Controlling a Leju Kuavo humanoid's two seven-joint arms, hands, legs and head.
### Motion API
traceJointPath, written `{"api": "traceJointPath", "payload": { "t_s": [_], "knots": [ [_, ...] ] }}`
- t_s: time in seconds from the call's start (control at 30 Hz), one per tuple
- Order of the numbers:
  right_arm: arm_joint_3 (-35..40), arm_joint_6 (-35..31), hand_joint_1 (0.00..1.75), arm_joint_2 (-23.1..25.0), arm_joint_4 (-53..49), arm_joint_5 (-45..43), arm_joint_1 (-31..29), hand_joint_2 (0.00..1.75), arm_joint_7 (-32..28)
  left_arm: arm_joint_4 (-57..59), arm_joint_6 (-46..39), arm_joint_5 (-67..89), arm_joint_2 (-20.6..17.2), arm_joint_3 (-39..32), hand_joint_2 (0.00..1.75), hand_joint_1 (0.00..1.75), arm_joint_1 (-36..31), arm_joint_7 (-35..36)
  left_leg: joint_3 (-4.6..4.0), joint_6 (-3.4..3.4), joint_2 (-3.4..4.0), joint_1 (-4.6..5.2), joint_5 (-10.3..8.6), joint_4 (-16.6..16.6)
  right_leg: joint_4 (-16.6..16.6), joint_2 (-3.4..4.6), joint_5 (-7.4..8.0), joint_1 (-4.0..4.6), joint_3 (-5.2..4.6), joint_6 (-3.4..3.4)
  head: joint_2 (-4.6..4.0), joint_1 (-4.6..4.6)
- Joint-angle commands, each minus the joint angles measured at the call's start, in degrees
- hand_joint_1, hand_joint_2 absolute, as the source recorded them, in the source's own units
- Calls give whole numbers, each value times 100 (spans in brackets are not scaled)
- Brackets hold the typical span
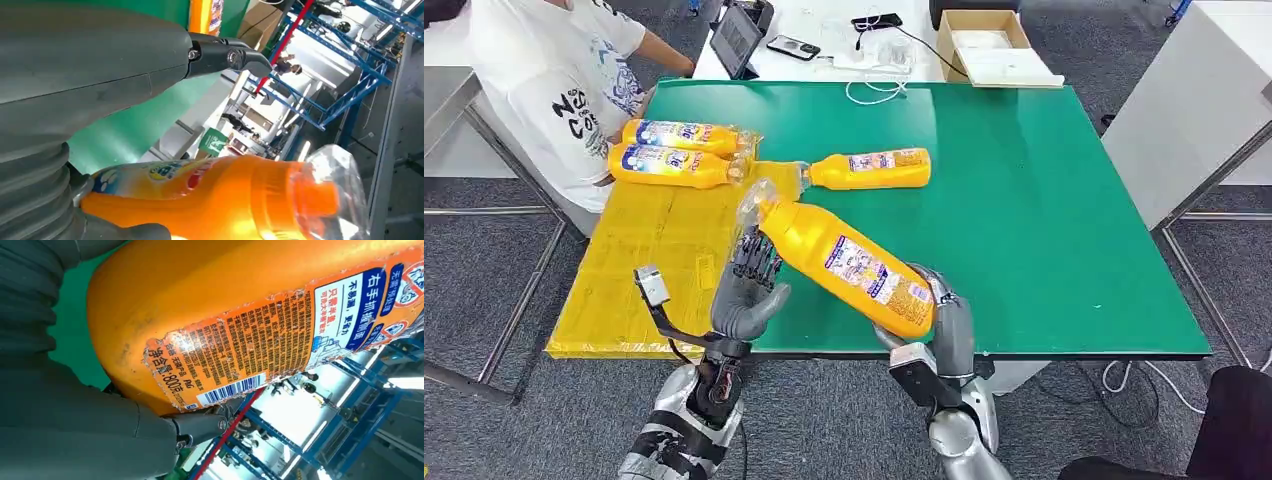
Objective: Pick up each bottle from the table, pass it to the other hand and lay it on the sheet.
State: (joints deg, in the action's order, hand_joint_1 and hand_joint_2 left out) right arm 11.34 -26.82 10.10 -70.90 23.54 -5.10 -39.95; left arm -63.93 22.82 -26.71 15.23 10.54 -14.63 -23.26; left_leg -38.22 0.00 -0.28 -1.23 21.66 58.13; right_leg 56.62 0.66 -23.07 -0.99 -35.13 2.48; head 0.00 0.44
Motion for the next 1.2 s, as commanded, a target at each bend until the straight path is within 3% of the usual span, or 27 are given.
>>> {"api": "traceJointPath", "payload": {
  "t_s": [0.03, 0.3, 0.93, 1.2],
  "knots": [
    [-154, 27, 175, 181, 547, -189, -458, 175, 73, 197, -17, -54, -111, 289, 175, 0, -99, 89, 35, 6, 11, 3, 14, -2, -2, 2, -12, 1, 32, -13, 0, 0],
    [585, -7, 175, 411, 2035, 382, -1020, 175, 289, 506, 162, -113, -55, 492, 175, 0, -266, 166, 50, 6, 23, 2, 17, -7, -8, 13, -11, 3, 42, -16, 0, 2],
    [807, -49, 175, 467, 2785, 445, -1314, 175, 401, 732, 191, -167, -32, 621, 175, 0, -335, 231, 23, 4, 4, 0, 7, -3, -4, -3, -7, 2, 21, -10, 0, 2],
    [1204, 34, 175, 584, 3201, 581, -1390, 175, 487, 944, -425, 165, 38, 591, 175, 0, -510, 75, 37, 6, 0, 2, 13, -4, -3, -9, -15, 2, 34, -13, 0, 4]
  ]
}}
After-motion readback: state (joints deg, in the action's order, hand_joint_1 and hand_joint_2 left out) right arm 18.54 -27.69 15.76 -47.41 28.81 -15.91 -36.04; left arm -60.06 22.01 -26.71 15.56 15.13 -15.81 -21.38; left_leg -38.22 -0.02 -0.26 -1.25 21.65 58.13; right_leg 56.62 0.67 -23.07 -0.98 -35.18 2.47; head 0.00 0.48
